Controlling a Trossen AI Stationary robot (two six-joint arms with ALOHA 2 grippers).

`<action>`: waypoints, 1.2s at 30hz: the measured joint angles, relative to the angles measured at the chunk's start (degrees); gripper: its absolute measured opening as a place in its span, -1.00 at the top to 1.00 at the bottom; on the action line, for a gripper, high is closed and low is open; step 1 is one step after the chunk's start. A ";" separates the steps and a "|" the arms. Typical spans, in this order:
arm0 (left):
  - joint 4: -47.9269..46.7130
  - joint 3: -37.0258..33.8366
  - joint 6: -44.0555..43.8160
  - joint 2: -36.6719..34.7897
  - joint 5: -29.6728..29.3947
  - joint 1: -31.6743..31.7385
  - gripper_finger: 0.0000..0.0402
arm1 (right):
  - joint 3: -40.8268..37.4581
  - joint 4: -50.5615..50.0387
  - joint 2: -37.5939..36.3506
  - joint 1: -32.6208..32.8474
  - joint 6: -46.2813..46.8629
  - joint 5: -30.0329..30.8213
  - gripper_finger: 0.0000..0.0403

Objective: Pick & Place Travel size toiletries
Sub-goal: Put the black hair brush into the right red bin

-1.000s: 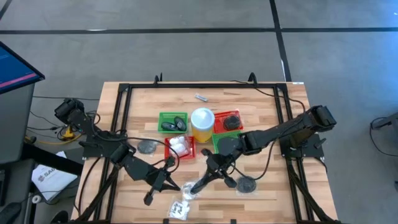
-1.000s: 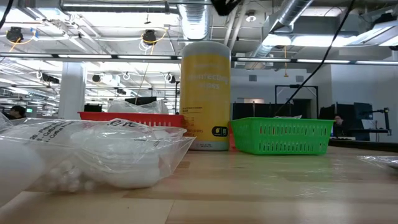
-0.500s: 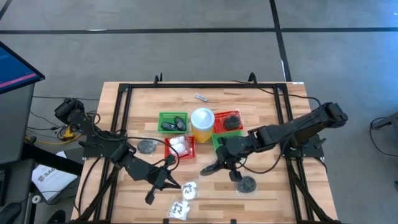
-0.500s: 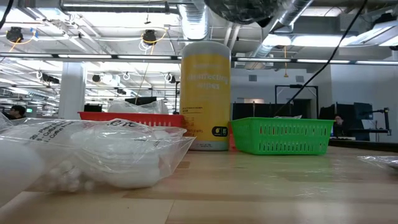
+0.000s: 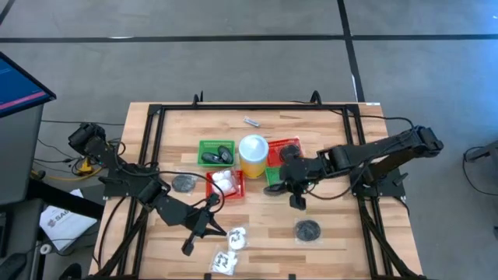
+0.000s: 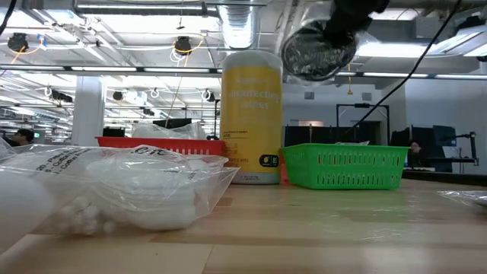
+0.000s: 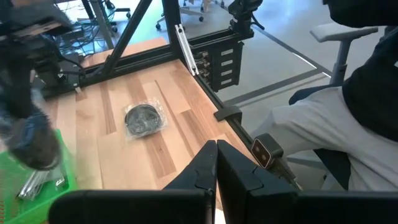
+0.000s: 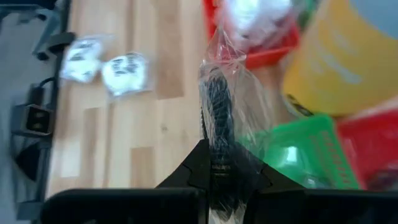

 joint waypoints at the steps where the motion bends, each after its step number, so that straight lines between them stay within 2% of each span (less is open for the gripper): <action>1: 0.00 0.00 0.00 0.00 0.00 0.00 1.00 | 0.00 -0.79 -0.28 -0.75 0.05 0.20 0.89; 15: 0.00 -0.02 0.00 0.00 0.04 0.00 1.00 | 0.00 -11.22 -1.31 -11.42 1.02 0.29 0.90; 26: 0.00 -0.02 0.00 0.00 0.04 0.00 1.00 | 0.00 -12.44 -1.42 -21.05 -1.41 -1.22 0.90; 36: -0.02 -0.04 0.00 0.00 0.07 0.00 1.00 | 0.00 -12.68 -1.42 -29.97 -3.45 -8.14 0.90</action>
